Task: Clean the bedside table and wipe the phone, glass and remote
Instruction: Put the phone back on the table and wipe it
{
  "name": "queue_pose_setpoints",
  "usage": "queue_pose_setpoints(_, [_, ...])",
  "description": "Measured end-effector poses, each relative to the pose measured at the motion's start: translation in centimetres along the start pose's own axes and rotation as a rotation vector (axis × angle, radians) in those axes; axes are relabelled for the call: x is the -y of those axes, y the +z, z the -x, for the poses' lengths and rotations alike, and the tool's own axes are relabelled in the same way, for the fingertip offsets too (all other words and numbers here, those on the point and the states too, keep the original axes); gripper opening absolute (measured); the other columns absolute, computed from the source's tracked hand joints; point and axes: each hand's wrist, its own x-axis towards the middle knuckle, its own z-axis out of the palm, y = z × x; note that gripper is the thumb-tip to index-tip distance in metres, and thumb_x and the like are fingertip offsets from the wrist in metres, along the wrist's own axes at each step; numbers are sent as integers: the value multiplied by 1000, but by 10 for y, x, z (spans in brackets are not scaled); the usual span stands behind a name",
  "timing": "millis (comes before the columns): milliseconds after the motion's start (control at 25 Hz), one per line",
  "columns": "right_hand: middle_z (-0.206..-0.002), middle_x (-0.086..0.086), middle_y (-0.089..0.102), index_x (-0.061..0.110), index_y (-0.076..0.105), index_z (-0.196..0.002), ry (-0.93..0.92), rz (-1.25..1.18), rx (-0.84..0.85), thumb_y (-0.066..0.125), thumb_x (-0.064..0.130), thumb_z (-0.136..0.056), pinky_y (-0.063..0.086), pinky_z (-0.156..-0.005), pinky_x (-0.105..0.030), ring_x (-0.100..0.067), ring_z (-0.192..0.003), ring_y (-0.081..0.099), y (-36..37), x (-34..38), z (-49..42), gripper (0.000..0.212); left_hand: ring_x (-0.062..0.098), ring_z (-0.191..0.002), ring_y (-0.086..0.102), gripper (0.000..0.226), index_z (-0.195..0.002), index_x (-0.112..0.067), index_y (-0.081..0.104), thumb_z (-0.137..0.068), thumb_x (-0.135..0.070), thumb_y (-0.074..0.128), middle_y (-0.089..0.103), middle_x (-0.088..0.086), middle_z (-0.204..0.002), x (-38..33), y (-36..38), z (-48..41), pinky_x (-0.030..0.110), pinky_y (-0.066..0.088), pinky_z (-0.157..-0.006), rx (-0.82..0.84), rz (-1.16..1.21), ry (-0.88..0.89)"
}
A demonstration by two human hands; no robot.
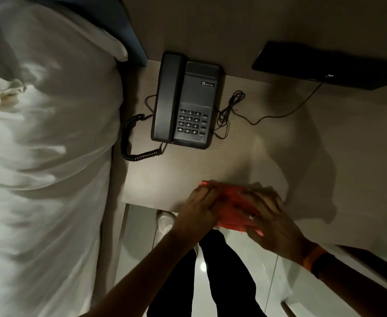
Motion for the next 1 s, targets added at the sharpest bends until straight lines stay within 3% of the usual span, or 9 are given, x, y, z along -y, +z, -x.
queue_pose_setpoints(120, [-144, -6, 53, 26, 70, -120, 9, 57, -41, 43, 33, -103, 42, -103, -51, -36, -126, 53, 14, 4, -6, 32, 31, -127, 52, 39, -118, -13, 70, -82, -29, 67, 63, 10, -133, 3, 4, -8, 42, 54, -101, -44, -50, 96])
queue_pose_setpoints(200, [-135, -8, 61, 22, 69, -119, 85, -42, -84, 30, 40, -110, 46, -100, -50, -38, -119, 61, 11, 11, -32, 43, 35, -129, 56, 42, -122, -13, 68, -82, -25, 68, 62, 12, -135, 12, -12, -14, 46, 52, -105, -59, -76, 93])
queue_pose_setpoints(360, [-124, -15, 66, 9, 72, -114, 117, -217, -366, 58, 23, -93, 49, -98, -43, -31, -112, 57, -47, 32, -130, 29, 38, -107, 66, 35, -117, -7, 71, -86, -20, 61, 69, 17, -120, 50, -99, -38, 44, 56, -87, -344, -207, 79])
queue_pose_setpoints(480, [-135, -13, 59, 10, 66, -126, 222, -272, -481, 61, 18, -87, 44, -101, -40, -31, -119, 53, -112, 47, -226, 40, 39, -110, 63, 35, -117, -5, 70, -89, -21, 56, 67, 19, -122, 99, -185, -79, 46, 52, -94, -518, -218, 62])
queue_pose_setpoints(560, [-154, -6, 46, 19, 51, -146, 269, -115, -381, 62, 24, -89, 34, -110, -51, -31, -136, 45, -133, 44, -279, 58, 41, -127, 55, 51, -131, -3, 62, -88, -31, 62, 59, 22, -137, 130, -221, -108, 49, 46, -106, -454, -253, -33])
queue_pose_setpoints(640, [-168, -3, 24, 22, 25, -160, 297, -22, -95, 65, 47, -90, 13, -122, -59, -26, -153, 24, -138, 41, -308, 84, 42, -149, 29, 95, -153, -2, 35, -81, -48, 75, 33, 25, -159, 150, -230, -119, 54, 28, -121, -119, -268, -154])
queue_pose_setpoints(720, [-173, -5, 0, 20, 7, -163, 269, 45, 126, 68, 71, -77, 6, -124, -59, -26, -159, 3, -132, 37, -315, 117, 36, -156, 1, 135, -160, -4, 1, -68, -63, 81, 1, 19, -169, 159, -221, -115, 51, 5, -127, 168, -303, -221])
queue_pose_setpoints(840, [-172, -10, -10, 16, -2, -162, 210, 112, 118, 75, 84, -51, 9, -123, -63, -29, -159, -7, -113, 39, -303, 151, 31, -157, -6, 157, -158, -5, -12, -53, -74, 82, -11, 15, -169, 160, -200, -101, 47, -2, -125, 159, -394, -186])
queue_pose_setpoints(1000, [-172, -13, 0, 12, 7, -162, 254, 140, 24, 84, 77, -41, 12, -123, -65, -35, -159, 2, -102, 50, -302, 157, 32, -157, 0, 151, -159, -2, -5, -57, -76, 78, -3, 18, -169, 154, -195, -98, 52, -1, -126, 73, -481, -162])
